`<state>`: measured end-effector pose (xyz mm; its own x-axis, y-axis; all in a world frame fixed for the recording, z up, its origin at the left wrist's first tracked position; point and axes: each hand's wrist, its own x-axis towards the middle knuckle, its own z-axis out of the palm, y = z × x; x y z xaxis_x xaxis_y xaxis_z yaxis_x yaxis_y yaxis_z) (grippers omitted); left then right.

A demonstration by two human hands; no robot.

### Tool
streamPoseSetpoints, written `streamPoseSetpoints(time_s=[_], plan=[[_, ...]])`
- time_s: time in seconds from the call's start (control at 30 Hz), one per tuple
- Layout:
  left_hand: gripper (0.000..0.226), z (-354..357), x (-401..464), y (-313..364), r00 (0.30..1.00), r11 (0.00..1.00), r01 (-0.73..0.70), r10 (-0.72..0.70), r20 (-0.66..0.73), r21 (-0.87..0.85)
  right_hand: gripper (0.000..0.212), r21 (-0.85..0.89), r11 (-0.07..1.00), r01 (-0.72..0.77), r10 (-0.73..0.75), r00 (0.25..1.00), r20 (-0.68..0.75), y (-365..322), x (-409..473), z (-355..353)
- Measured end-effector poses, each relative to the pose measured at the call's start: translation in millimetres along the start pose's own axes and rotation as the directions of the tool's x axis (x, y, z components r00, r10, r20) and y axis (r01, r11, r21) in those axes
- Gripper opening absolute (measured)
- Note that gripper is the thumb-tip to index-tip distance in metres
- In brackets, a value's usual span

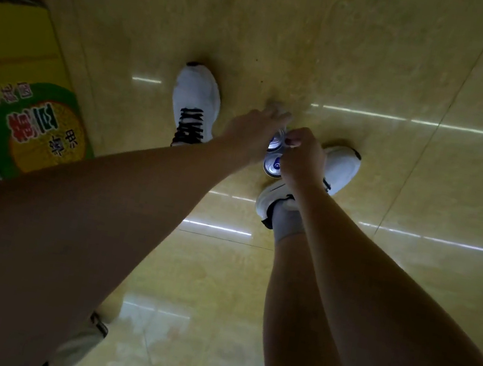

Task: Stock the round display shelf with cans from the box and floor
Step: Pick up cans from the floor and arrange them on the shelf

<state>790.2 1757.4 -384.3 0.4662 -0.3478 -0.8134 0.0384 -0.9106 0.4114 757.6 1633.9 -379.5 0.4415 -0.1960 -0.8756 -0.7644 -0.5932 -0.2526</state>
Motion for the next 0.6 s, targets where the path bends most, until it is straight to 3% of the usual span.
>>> streamPoseSetpoints(time_s=[0.1, 0.17, 0.27, 0.37, 0.6], plan=[[0.042, 2.4, 2.5, 0.7, 1.000, 0.992, -0.021, 0.022, -0.007, 0.128, 0.031, 0.013, 1.000, 0.017, -0.017, 1.000, 0.002, 3.6, 2.0, -2.6], [0.035, 1.5, -0.2, -0.9, 0.999, 0.999, -0.005, 0.007, -0.051, 0.047, 0.028, 0.006, 0.999, 0.044, -0.044, 0.999, 0.013, 4.9, 1.2, -7.2], [0.047, -10.3, -10.7, -5.8, 0.991, 0.990, 0.083, -0.094, -0.090, -0.115, 0.030, -0.010, 0.998, 0.068, -0.068, 0.997, 0.042, 1.0, -6.8, -16.9], [0.061, -33.7, -27.0, -5.3, 0.985, 0.986, 0.136, -0.145, -0.093, -0.099, 0.030, 0.008, 0.996, 0.084, -0.085, 0.996, 0.042, -12.3, -22.0, -25.7], [0.055, -115.3, -81.9, 12.8, 0.982, 0.952, 0.117, -0.154, -0.112, -0.285, 0.035, 0.049, 0.982, 0.185, -0.188, 0.980, 0.062, -68.0, -76.2, -51.8]])
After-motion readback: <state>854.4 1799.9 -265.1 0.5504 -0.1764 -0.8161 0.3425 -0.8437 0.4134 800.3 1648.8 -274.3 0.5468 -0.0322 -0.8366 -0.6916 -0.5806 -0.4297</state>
